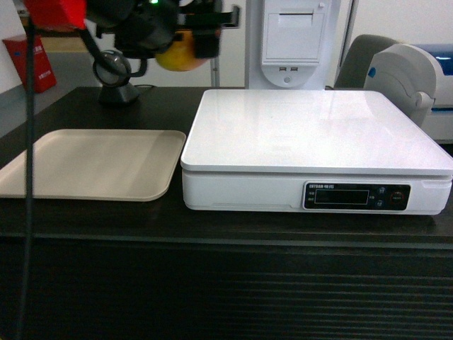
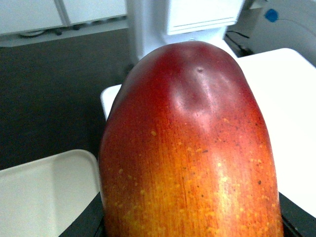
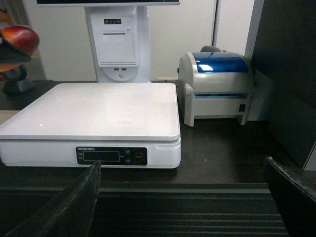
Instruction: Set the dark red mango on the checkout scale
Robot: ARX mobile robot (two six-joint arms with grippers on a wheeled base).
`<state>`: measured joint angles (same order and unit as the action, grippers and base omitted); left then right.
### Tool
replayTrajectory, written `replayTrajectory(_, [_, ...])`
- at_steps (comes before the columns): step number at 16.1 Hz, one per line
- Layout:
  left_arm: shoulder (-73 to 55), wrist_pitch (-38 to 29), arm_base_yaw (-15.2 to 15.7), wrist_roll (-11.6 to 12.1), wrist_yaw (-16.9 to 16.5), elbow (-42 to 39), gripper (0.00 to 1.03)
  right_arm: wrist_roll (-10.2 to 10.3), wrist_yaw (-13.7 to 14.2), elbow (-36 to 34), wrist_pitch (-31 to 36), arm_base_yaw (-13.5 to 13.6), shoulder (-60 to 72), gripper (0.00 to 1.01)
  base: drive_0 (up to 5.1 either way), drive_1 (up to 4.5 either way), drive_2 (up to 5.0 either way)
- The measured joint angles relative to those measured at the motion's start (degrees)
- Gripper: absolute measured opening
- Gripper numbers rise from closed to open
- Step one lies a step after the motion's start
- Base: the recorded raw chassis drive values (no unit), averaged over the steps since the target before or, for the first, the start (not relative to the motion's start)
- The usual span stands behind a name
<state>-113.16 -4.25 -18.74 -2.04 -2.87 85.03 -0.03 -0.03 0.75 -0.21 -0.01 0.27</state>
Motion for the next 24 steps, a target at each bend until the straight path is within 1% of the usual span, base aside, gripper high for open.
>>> replayTrajectory(1, [-0.02, 1.07, -3.15, -1.09, 0.83, 0.57, 0.58, 0.00, 0.00, 0.00, 0.02, 0.00, 0.00, 0.98, 0.0, 0.00, 0.0])
replayTrajectory(3, [-1.57, 1.90, -8.22, -2.19, 2.43, 2.60, 0.58, 0.00, 0.00, 0.00, 0.00, 0.00, 0.00, 0.98, 0.0, 0.00, 0.0])
replayTrajectory(5, [-4.94, 3.17, -12.28, -2.95, 3.63, 6.08, 0.58, 0.00, 0.00, 0.00, 0.00, 0.00, 0.00, 0.98, 0.0, 0.00, 0.0])
replayTrajectory(7, [-8.63, 4.92, -14.45, -3.82, 4.44, 8.87, 0.58, 0.00, 0.02, 0.00, 0.00, 0.00, 0.00, 0.98, 0.0, 0.00, 0.0])
replayTrajectory(12, [-17.42, 10.60, -16.33, -6.12, 7.19, 19.85, 0.58, 0.00, 0.02, 0.00, 0.00, 0.00, 0.00, 0.98, 0.0, 0.00, 0.0])
replayTrajectory(14, [-20.59, 13.09, -16.66, -7.02, 9.07, 24.65, 0.58, 0.00, 0.02, 0.00, 0.02, 0.00, 0.00, 0.98, 0.0, 0.00, 0.0])
replayTrajectory(15, [-21.97, 14.05, -16.81, -7.02, 9.94, 26.56, 0.58, 0.00, 0.00, 0.00, 0.02, 0.00, 0.00, 0.98, 0.0, 0.00, 0.0])
replayTrajectory(17, [-23.87, 16.22, -17.07, -7.02, 10.43, 28.74, 0.58, 0.00, 0.02, 0.00, 0.00, 0.00, 0.00, 0.98, 0.0, 0.00, 0.0])
replayTrajectory(19, [-24.13, 16.44, -17.07, -7.02, 10.56, 28.98, 0.58, 0.00, 0.00, 0.00, 0.00, 0.00, 0.00, 0.98, 0.0, 0.00, 0.0])
replayTrajectory(21, [-25.79, 17.90, -17.05, -6.97, 11.47, 30.99, 0.58, 0.00, 0.00, 0.00, 0.00, 0.00, 0.00, 0.98, 0.0, 0.00, 0.0])
replayTrajectory(22, [-26.10, 18.32, -17.05, -6.88, 11.56, 31.12, 0.63, 0.00, 0.02, 0.00, 0.00, 0.00, 0.00, 0.98, 0.0, 0.00, 0.0])
replayTrajectory(24, [-26.12, 17.94, -17.07, -6.34, 11.87, 31.43, 0.90, 0.00, 0.00, 0.00, 0.02, 0.00, 0.00, 0.98, 0.0, 0.00, 0.0])
